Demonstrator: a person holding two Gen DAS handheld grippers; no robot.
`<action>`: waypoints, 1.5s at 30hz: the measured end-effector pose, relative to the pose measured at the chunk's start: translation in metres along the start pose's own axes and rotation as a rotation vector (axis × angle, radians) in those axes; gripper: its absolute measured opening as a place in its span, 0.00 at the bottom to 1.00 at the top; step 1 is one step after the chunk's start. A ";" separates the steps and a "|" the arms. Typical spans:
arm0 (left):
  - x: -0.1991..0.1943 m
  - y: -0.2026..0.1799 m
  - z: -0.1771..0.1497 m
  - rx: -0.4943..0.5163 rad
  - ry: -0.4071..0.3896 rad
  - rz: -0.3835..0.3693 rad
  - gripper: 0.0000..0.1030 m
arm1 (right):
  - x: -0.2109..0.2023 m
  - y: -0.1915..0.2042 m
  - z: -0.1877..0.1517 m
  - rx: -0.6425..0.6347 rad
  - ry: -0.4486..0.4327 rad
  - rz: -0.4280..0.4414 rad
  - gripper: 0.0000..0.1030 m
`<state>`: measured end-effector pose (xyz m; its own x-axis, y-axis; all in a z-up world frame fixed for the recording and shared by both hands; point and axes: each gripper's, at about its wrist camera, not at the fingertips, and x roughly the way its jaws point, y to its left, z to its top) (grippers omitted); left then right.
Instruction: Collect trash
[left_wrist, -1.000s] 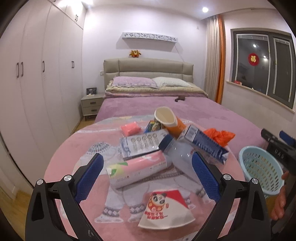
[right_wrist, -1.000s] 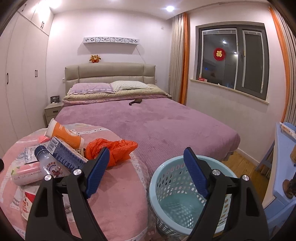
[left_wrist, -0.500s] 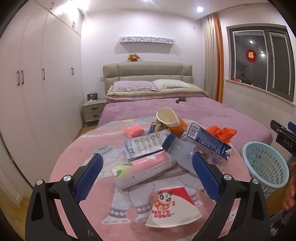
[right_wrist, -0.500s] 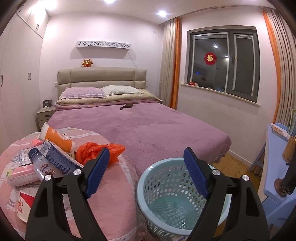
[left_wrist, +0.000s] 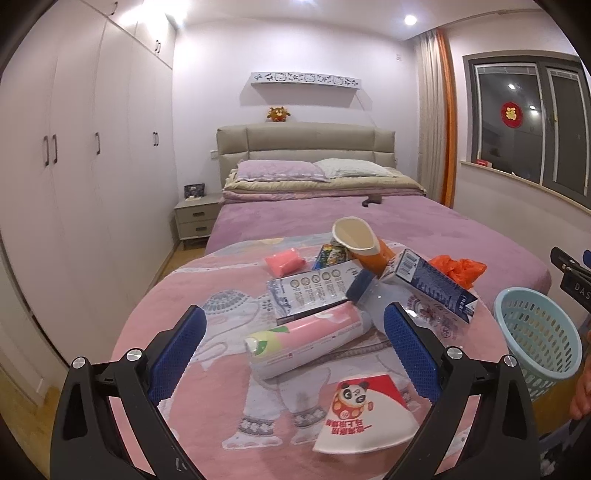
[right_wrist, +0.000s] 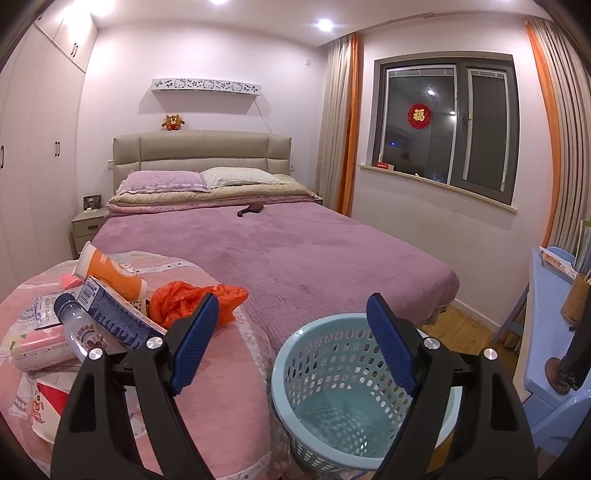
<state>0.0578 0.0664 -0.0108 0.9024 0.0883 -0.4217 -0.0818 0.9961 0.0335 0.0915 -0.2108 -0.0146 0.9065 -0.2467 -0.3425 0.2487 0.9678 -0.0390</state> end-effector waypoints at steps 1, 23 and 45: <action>-0.001 0.003 -0.001 -0.004 0.001 0.002 0.91 | -0.001 0.000 0.000 -0.001 -0.001 0.002 0.75; 0.047 0.019 -0.016 -0.104 0.299 -0.359 0.90 | 0.015 0.050 0.009 -0.072 0.060 0.379 0.37; 0.090 -0.028 -0.062 -0.031 0.495 -0.409 0.70 | 0.067 0.108 -0.042 -0.237 0.347 0.715 0.64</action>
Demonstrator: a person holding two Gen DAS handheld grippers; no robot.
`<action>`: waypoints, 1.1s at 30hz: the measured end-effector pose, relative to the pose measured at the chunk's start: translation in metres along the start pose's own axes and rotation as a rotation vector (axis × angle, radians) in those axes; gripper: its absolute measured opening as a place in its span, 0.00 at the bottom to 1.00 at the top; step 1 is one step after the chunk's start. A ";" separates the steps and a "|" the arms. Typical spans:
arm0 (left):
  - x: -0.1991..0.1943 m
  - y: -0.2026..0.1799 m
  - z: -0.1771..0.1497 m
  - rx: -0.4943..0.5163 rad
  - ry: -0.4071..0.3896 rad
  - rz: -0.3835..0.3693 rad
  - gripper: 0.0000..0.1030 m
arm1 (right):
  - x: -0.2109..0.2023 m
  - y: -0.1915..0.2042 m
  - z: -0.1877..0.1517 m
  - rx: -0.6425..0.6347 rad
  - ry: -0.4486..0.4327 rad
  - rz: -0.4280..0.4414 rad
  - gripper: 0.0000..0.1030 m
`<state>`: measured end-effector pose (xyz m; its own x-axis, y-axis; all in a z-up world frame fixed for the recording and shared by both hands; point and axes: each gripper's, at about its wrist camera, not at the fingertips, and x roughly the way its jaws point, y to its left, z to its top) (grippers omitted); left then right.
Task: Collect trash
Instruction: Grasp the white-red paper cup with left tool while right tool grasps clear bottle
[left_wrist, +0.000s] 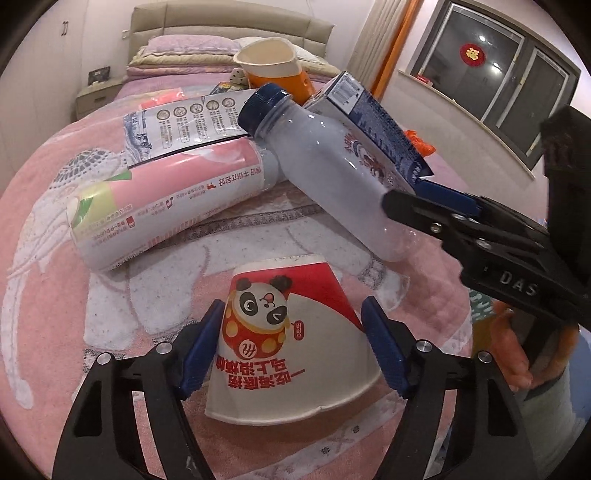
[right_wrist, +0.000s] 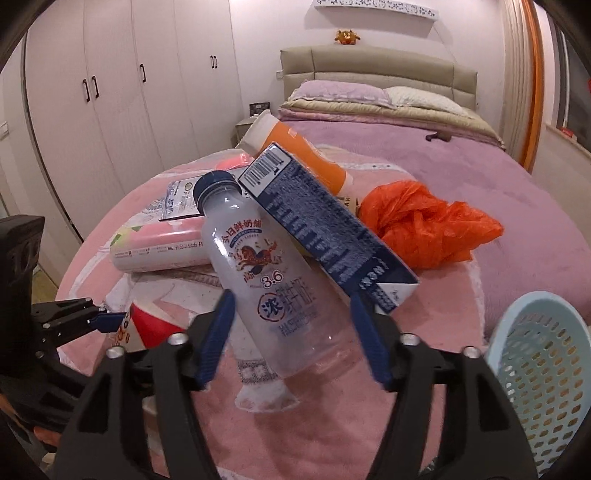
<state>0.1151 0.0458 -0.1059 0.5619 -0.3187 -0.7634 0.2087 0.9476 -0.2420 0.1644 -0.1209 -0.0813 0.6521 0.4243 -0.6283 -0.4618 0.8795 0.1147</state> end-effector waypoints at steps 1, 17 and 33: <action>-0.001 0.001 -0.001 -0.004 -0.002 -0.005 0.70 | 0.003 0.000 0.001 -0.004 0.001 0.006 0.67; -0.067 0.037 -0.014 -0.071 -0.119 0.027 0.69 | 0.024 0.036 0.010 -0.030 0.090 0.036 0.57; -0.104 0.034 -0.016 -0.066 -0.185 0.044 0.70 | 0.025 0.065 -0.017 0.056 0.223 0.082 0.58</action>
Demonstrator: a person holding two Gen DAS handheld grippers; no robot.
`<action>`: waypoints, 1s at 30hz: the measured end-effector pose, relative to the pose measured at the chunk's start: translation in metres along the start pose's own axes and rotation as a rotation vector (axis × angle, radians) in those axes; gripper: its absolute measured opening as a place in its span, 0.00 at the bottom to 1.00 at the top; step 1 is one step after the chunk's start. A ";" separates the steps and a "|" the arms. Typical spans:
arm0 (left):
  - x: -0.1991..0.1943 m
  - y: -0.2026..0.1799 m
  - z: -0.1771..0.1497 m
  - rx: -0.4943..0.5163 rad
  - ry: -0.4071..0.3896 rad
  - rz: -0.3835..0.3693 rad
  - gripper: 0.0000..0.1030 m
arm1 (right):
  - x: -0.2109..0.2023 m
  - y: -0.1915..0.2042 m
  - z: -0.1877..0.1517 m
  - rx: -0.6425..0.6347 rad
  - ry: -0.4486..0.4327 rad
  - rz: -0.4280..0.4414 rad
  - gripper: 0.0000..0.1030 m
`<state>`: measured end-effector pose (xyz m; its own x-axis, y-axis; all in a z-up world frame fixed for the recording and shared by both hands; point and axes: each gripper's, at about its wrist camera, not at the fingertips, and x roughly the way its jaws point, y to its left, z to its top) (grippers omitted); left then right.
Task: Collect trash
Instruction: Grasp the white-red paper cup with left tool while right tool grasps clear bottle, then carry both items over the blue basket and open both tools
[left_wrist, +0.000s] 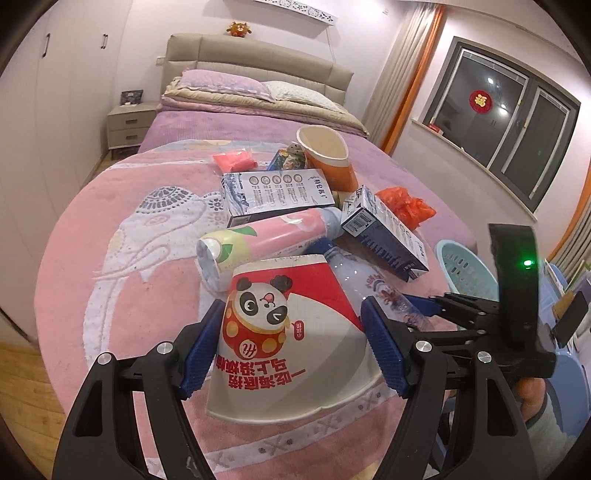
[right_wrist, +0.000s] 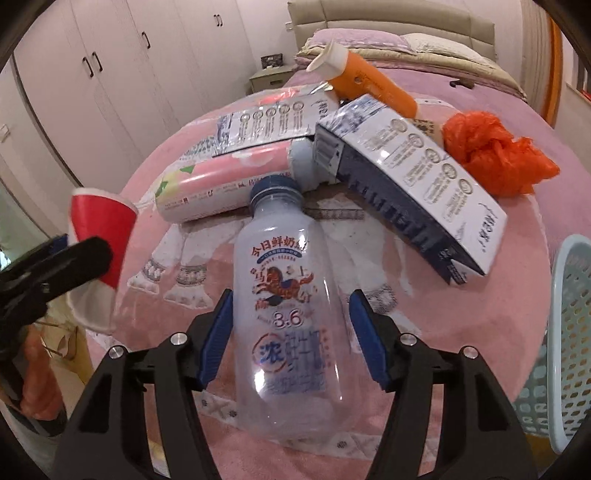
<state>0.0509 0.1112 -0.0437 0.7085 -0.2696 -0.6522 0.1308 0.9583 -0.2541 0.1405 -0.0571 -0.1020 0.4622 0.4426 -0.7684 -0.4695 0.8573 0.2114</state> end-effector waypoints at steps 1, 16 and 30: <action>-0.002 -0.002 0.001 0.006 -0.003 0.002 0.70 | 0.001 0.000 0.001 0.001 0.006 0.002 0.56; -0.002 -0.067 0.044 0.152 -0.084 -0.041 0.70 | -0.107 -0.031 -0.014 0.036 -0.247 0.037 0.50; 0.088 -0.224 0.076 0.345 -0.036 -0.302 0.70 | -0.189 -0.184 -0.054 0.388 -0.443 -0.292 0.51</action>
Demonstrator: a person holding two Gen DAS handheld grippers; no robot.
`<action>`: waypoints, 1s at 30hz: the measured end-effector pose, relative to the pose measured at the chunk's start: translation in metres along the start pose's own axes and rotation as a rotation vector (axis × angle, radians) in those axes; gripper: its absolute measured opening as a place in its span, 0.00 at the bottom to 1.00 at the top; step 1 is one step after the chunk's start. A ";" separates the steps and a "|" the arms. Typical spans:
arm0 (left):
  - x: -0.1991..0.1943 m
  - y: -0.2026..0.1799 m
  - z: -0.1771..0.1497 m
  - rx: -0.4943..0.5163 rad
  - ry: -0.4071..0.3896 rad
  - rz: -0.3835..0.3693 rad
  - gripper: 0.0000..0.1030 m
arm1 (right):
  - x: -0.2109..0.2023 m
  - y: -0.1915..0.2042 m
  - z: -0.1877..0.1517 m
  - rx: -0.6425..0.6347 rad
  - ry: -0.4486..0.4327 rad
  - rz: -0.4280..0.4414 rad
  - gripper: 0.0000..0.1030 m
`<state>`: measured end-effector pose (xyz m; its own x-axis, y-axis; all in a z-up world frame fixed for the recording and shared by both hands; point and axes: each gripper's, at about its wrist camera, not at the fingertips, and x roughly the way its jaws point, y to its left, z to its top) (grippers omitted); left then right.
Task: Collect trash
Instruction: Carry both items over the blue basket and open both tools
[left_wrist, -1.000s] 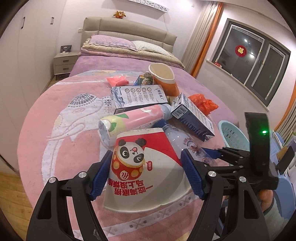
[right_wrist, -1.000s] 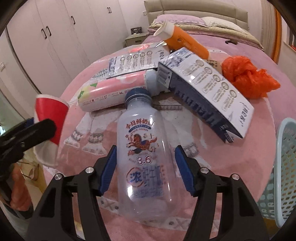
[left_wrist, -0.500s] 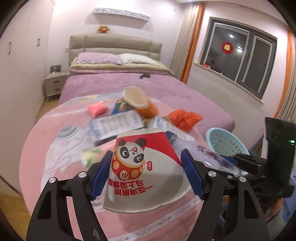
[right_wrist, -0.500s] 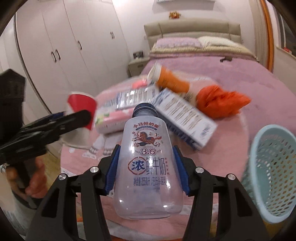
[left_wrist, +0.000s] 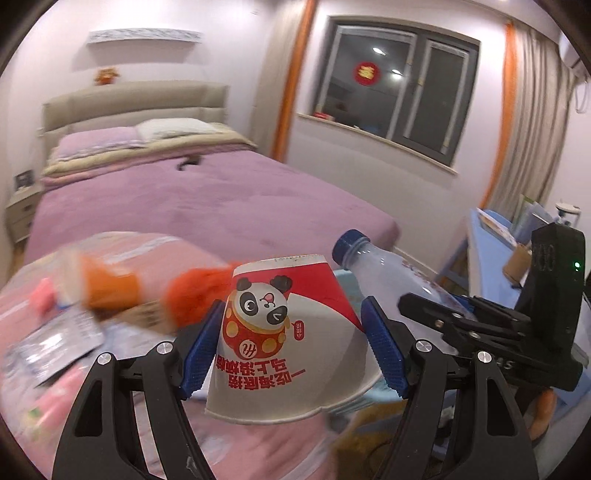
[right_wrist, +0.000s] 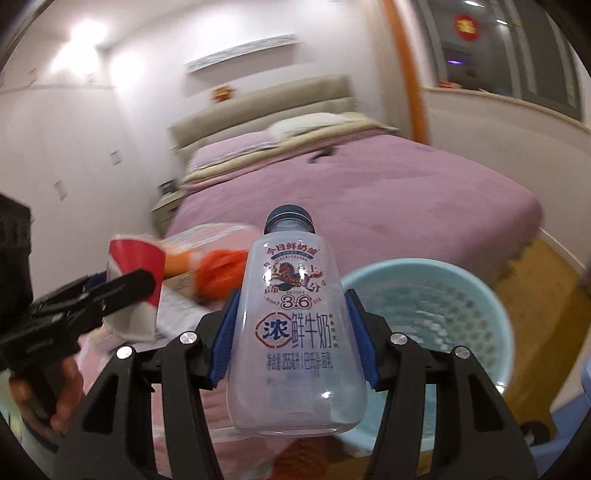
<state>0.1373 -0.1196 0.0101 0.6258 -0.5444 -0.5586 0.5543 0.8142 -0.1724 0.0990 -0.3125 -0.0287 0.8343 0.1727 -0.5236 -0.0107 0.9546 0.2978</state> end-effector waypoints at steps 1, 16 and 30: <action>0.015 -0.008 0.002 0.007 0.012 -0.015 0.70 | 0.003 -0.010 0.001 0.022 0.001 -0.029 0.51; 0.143 -0.048 -0.033 0.069 0.209 -0.078 0.80 | 0.066 -0.093 -0.031 0.297 0.190 -0.261 0.55; 0.040 0.009 -0.028 -0.058 0.033 -0.067 0.82 | 0.044 -0.030 -0.006 0.126 0.113 -0.153 0.55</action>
<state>0.1519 -0.1282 -0.0360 0.5694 -0.5917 -0.5707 0.5607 0.7872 -0.2568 0.1327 -0.3317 -0.0652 0.7536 0.0612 -0.6544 0.1859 0.9352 0.3015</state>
